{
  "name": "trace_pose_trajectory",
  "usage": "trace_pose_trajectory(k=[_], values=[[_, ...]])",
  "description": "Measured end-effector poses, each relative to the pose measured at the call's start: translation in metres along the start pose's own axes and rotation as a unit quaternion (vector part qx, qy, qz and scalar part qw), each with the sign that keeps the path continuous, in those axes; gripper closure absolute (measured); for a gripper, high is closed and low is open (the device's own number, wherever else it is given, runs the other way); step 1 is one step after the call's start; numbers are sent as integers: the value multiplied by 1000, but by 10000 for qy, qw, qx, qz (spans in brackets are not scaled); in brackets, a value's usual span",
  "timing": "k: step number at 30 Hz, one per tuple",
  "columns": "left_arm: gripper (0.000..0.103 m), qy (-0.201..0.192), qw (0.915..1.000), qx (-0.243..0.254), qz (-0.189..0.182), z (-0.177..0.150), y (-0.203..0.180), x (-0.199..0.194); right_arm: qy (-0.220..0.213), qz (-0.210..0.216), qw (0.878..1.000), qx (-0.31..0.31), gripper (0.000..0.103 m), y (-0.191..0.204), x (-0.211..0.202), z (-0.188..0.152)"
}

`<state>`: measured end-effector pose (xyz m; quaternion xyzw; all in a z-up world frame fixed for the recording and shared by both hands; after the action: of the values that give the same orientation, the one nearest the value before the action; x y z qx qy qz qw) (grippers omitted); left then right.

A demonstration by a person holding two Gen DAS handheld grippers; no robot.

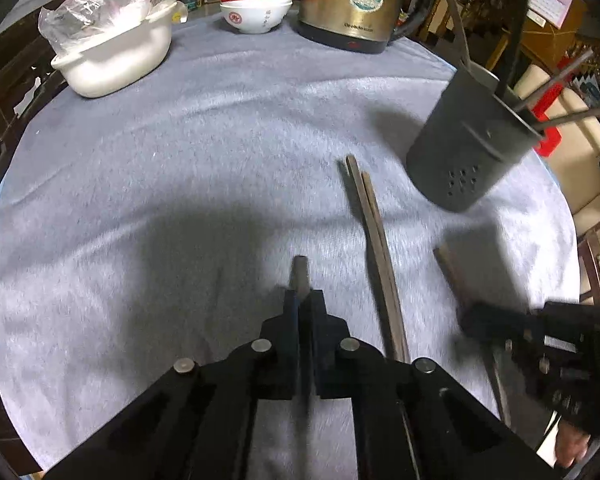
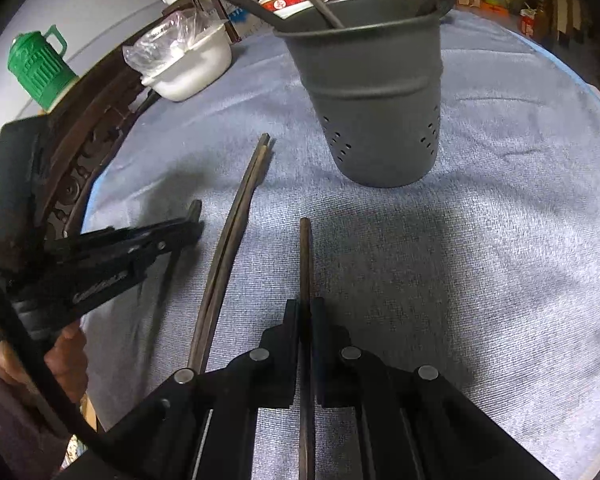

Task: Organize utensils
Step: 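Close the left tool on a chopstick while the right tool grasps another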

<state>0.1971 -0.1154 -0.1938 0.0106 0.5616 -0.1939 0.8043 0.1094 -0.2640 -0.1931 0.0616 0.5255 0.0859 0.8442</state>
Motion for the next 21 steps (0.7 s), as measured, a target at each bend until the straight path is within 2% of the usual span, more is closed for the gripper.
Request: trace_pose_trajectory(k=[2,3,13,17,21], values=[[98,62,10000,2,2,-4,4,-3,123,-64,9999,3,96,1,1,4],[98,88,10000,-12,5,-5,6,-4,179,-90,9998,-4,92,2,2,6],[96,447,9988,-204,3,7,15,0,674,-485,9963,-226,92,12,15,31],[96,501,9982,-313,-39,7,9,2,738,-619,9945,-403,92,17,19,39],[98,387,9986,-372,35,4,11,-3,700,-674,9940,-501,97,20,19,42]])
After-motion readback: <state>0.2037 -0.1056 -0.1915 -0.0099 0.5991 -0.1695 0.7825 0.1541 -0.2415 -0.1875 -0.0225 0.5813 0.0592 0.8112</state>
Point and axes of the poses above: each gripper's, at about its wrist camera, not at the fingertips, and x roughly the way its jaws point, y to its left, z to its top, the point moved 4 cm from there along x, roughly the way its jaws point, and after that the axes turned 12 degrees about -x, right-handed, at the moved point
